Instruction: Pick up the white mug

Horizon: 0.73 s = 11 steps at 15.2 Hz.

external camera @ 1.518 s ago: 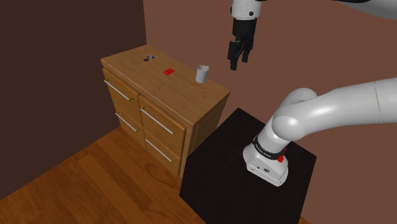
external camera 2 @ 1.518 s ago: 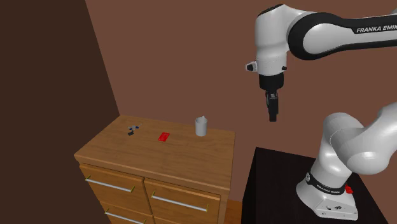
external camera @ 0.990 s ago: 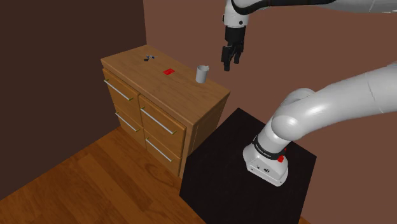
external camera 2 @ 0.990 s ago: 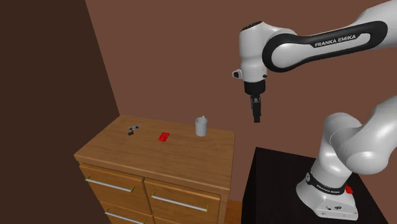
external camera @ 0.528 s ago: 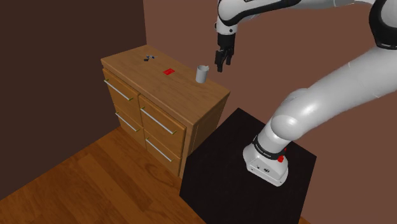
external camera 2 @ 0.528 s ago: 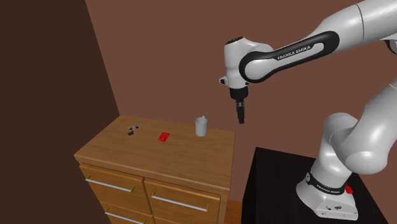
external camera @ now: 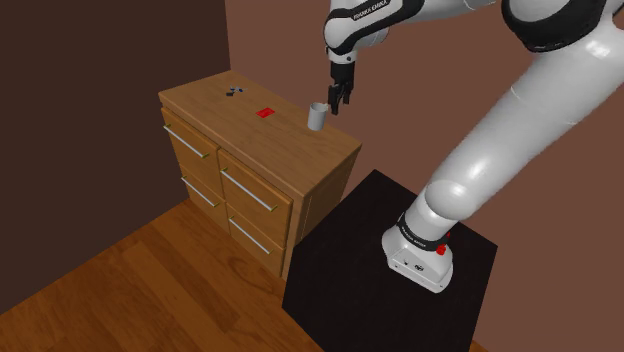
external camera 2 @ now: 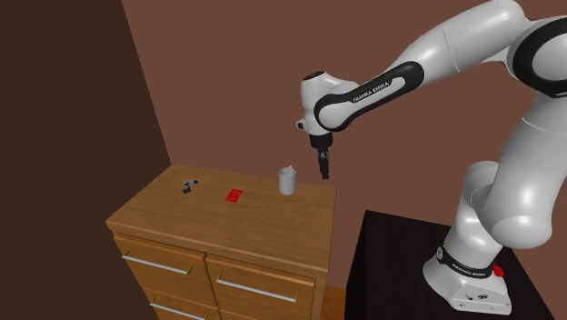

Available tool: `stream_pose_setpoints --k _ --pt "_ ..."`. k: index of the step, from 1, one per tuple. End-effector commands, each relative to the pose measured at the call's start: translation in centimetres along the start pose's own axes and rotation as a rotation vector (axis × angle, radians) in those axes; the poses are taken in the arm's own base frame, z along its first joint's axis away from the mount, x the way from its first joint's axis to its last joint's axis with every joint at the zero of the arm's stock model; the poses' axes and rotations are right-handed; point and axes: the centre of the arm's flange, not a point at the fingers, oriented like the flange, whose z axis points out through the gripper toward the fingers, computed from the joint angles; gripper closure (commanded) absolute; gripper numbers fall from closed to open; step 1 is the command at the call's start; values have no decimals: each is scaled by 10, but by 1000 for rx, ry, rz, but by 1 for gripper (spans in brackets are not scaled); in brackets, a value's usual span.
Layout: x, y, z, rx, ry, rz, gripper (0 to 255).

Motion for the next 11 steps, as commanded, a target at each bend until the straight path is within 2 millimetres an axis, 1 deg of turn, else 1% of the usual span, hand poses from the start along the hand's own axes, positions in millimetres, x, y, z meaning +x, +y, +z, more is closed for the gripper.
stream_pose_setpoints --k 1,11 --pt "21 18 13 -5 4 -16 0" --pt "112 89 69 -23 21 -88 0"
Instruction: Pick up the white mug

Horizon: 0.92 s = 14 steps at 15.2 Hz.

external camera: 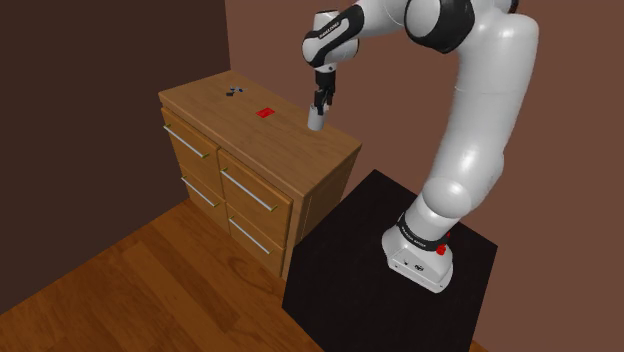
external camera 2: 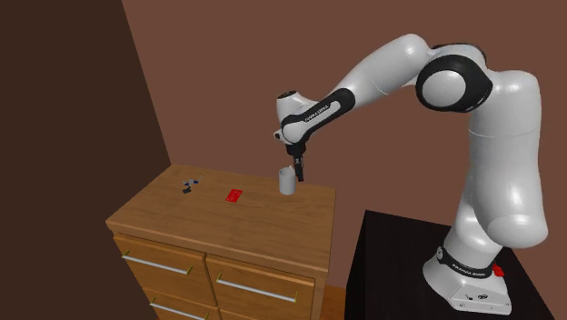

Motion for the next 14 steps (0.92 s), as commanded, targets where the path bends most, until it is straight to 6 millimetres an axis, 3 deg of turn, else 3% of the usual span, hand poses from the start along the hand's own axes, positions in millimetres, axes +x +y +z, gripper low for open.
stream_pose_setpoints --k 1,5,14 --pt "17 15 10 -4 4 -16 0" --pt "53 44 33 -11 11 -44 0" --pt "62 44 73 -12 11 -46 0"
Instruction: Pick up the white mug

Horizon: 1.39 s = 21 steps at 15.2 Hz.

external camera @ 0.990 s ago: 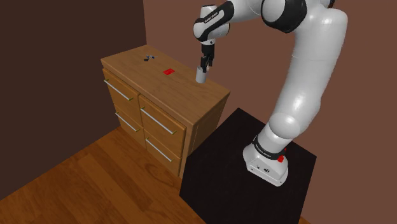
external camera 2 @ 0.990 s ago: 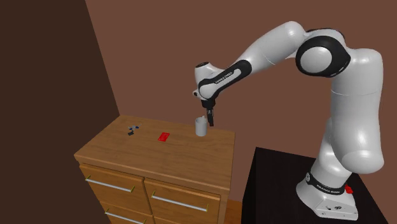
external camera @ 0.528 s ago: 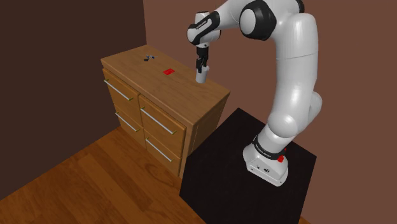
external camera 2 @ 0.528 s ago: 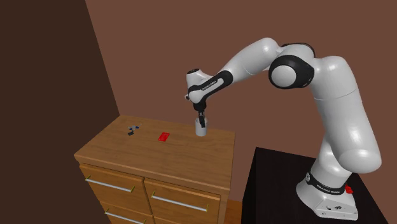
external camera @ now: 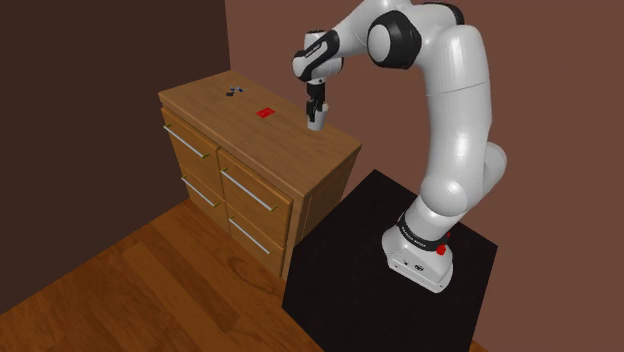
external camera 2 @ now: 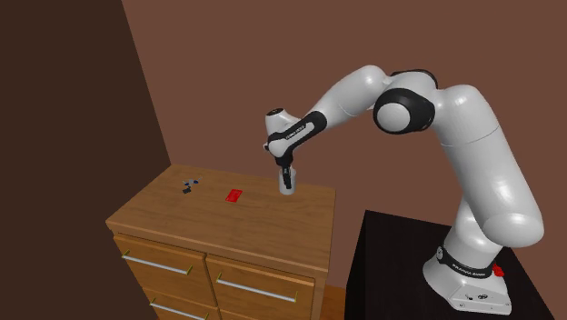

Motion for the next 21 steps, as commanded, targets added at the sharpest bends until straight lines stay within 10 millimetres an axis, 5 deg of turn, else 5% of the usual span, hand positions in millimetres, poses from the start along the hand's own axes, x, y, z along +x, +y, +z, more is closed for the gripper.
stream_pose_setpoints --k 1,2,11,21 --pt "1 0 3 0 0 0 0" --pt "1 0 3 0 0 0 255" --pt "1 0 3 0 0 0 255" --pt "-8 1 -49 0 0 0 255"
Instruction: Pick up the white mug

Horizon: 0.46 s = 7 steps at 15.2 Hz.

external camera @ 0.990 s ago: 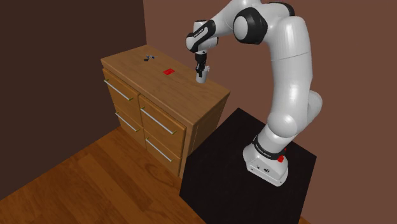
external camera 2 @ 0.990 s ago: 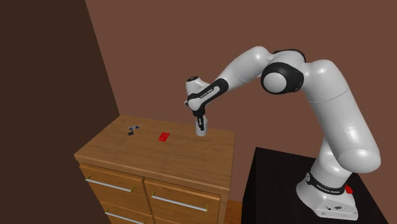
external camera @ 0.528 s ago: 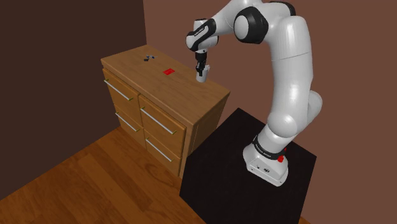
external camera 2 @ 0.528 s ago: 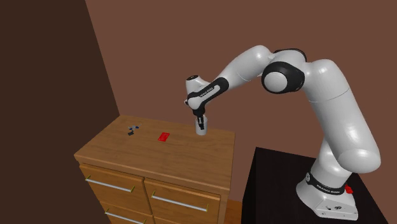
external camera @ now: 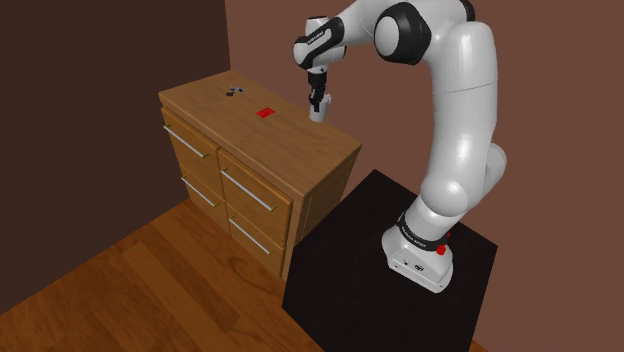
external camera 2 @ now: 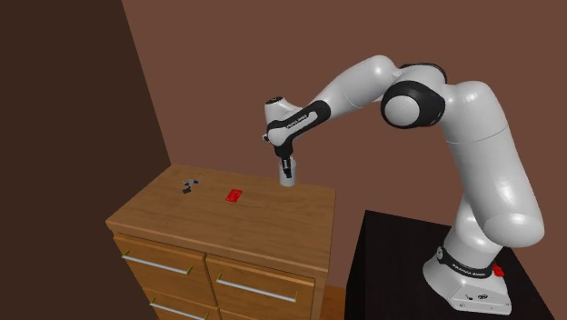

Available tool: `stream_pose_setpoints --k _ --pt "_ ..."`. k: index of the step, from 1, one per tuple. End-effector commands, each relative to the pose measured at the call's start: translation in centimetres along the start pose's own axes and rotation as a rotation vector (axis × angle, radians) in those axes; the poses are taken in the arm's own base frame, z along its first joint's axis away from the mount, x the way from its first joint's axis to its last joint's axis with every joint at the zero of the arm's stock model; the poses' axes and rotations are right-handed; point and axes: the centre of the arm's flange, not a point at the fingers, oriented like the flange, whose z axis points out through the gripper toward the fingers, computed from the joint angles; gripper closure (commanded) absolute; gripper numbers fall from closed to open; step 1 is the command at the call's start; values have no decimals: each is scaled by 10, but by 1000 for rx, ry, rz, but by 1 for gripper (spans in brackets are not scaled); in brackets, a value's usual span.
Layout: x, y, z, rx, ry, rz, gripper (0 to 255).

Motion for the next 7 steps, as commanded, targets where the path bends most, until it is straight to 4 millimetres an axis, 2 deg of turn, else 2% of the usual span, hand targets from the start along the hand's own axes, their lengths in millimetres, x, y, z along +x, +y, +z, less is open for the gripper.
stream_pose_setpoints --k 1,5,7 --pt "-3 0 -10 0 0 0 255" --pt "-6 1 -31 0 0 0 255" --pt "-6 1 -32 0 0 0 255"
